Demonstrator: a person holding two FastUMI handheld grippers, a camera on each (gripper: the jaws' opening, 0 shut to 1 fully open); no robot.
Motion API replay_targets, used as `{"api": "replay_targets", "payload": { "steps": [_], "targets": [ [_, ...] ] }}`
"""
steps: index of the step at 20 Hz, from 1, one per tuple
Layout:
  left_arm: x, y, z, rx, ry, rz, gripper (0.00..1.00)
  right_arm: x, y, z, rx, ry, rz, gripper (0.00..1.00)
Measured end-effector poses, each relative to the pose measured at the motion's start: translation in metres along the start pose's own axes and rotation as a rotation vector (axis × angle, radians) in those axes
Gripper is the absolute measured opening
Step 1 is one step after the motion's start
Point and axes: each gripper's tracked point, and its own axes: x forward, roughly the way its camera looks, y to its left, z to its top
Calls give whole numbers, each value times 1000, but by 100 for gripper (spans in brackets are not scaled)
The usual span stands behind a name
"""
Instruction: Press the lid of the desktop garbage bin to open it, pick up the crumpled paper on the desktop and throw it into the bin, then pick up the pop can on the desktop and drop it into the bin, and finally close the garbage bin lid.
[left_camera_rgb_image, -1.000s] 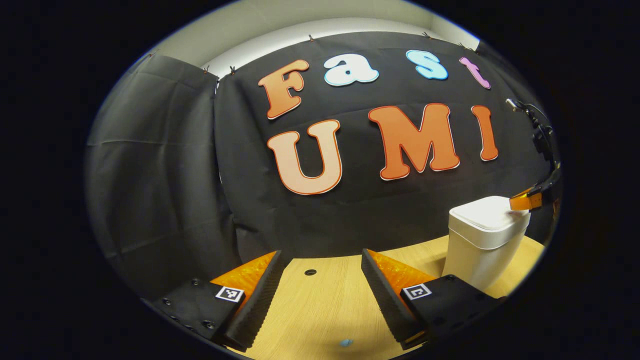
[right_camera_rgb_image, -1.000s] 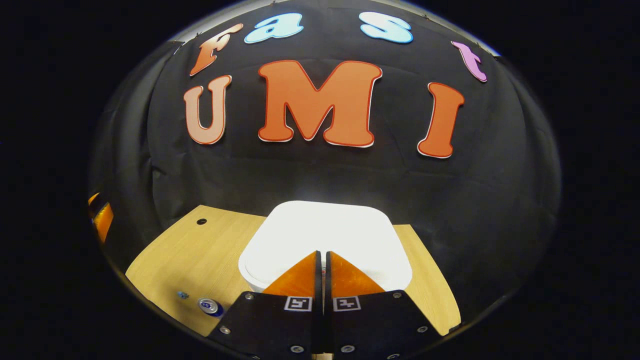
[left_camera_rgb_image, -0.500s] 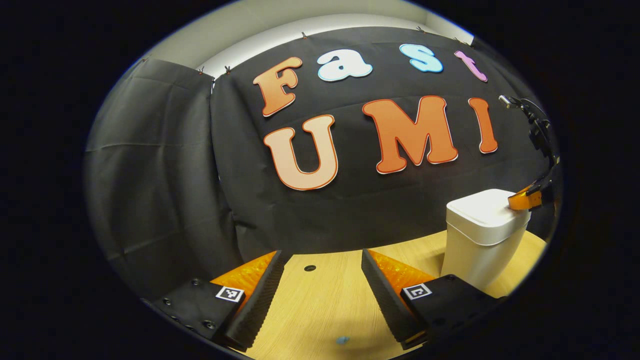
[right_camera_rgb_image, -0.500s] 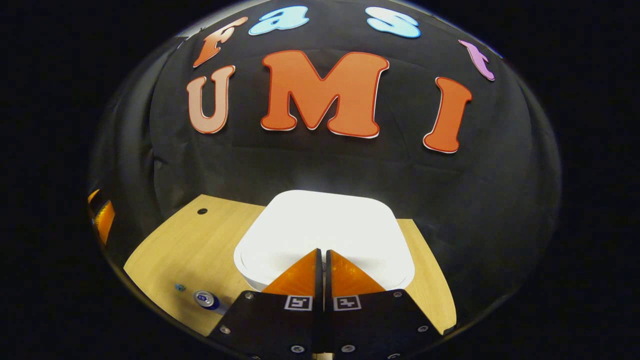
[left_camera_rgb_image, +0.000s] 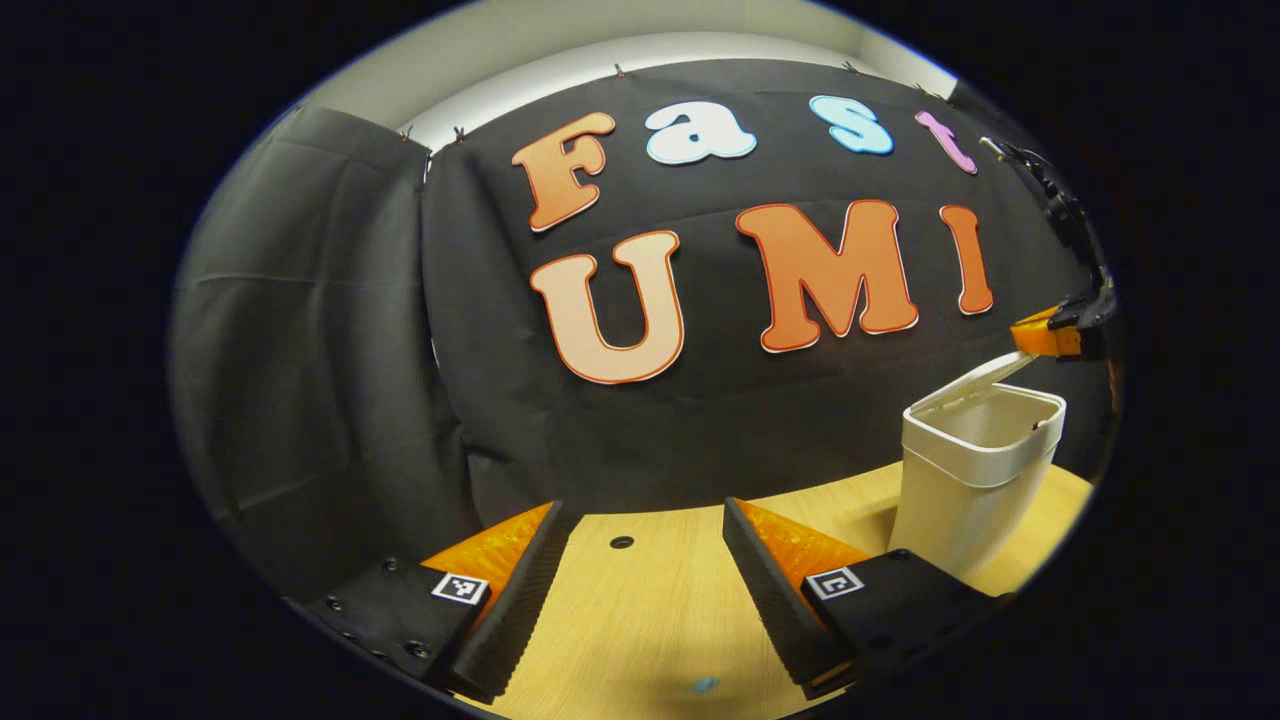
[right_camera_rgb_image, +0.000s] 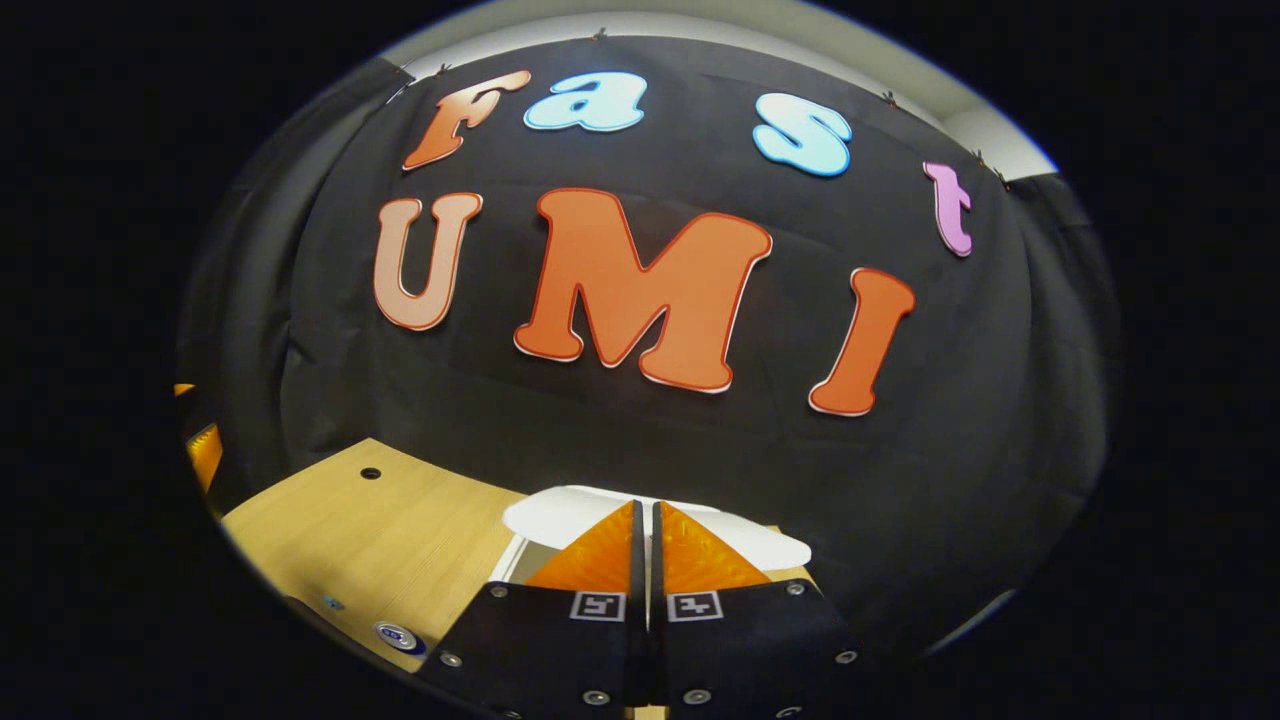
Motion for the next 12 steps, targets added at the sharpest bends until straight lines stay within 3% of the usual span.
{"api": "replay_targets", "payload": {
  "steps": [2,5,6,8,12],
  "targets": [
    [6,5,-2,-8,-5,-19,99,-4,9,19,20,-33,6,1],
    [17,12,-4,-19,-7,-49,99,-10,11,30,14,-96,-49,1],
    [19,13,-8,-21,-3,-60,94,-14,21,25,19,-95,-34,1],
    [25,15,-13,-22,5,-83,99,-21,51,15,44,-90,28,3],
    [33,17,-28,-11,32,-114,99,-33,83,-29,85,-1,65,24]
  ]
}}
